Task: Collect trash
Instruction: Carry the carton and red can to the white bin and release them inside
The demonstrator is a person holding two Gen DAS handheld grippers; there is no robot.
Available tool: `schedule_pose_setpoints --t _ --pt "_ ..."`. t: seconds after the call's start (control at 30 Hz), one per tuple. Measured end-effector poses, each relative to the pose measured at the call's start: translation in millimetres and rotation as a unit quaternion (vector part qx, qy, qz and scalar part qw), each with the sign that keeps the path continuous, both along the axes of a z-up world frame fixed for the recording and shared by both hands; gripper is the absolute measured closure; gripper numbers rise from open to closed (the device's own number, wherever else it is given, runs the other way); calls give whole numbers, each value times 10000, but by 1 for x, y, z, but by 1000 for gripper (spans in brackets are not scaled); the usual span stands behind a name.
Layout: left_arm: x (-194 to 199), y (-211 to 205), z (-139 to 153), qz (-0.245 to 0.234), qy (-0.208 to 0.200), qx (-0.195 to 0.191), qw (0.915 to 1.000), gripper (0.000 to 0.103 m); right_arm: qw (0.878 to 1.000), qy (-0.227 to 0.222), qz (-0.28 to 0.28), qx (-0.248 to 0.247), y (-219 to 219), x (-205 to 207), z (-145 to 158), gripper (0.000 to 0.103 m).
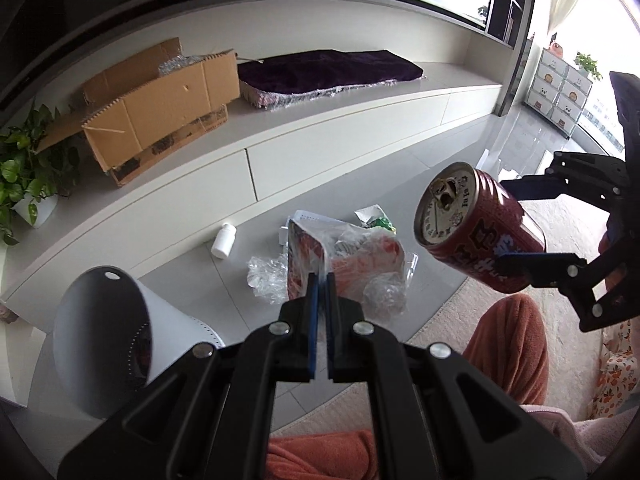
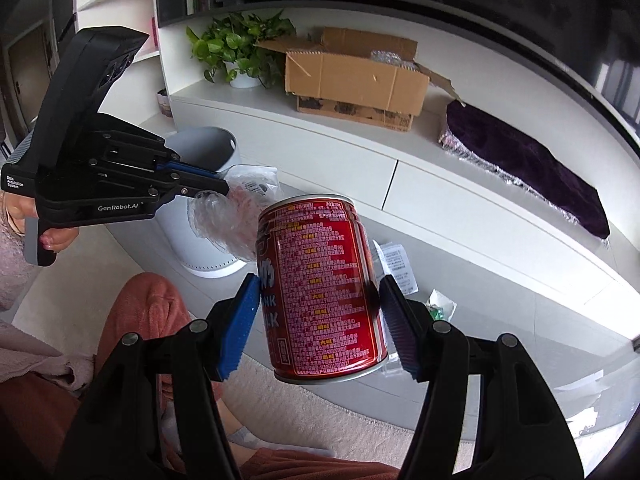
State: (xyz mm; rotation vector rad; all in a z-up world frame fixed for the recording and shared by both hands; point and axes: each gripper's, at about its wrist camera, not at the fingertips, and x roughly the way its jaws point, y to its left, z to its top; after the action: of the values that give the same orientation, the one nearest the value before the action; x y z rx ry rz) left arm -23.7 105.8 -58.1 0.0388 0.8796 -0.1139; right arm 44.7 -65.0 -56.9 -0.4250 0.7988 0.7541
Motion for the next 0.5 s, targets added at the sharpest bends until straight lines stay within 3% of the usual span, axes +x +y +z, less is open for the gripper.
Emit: schedule_pose_setpoints --t 0.27,0.5 --pt "-46 64 52 616 -383 372 9967 100 9978 -341 560 75 67 -18 44 44" --pt "-81 117 65 989 -419 480 9931 100 9944 -302 1000 160 137 -29 59 44"
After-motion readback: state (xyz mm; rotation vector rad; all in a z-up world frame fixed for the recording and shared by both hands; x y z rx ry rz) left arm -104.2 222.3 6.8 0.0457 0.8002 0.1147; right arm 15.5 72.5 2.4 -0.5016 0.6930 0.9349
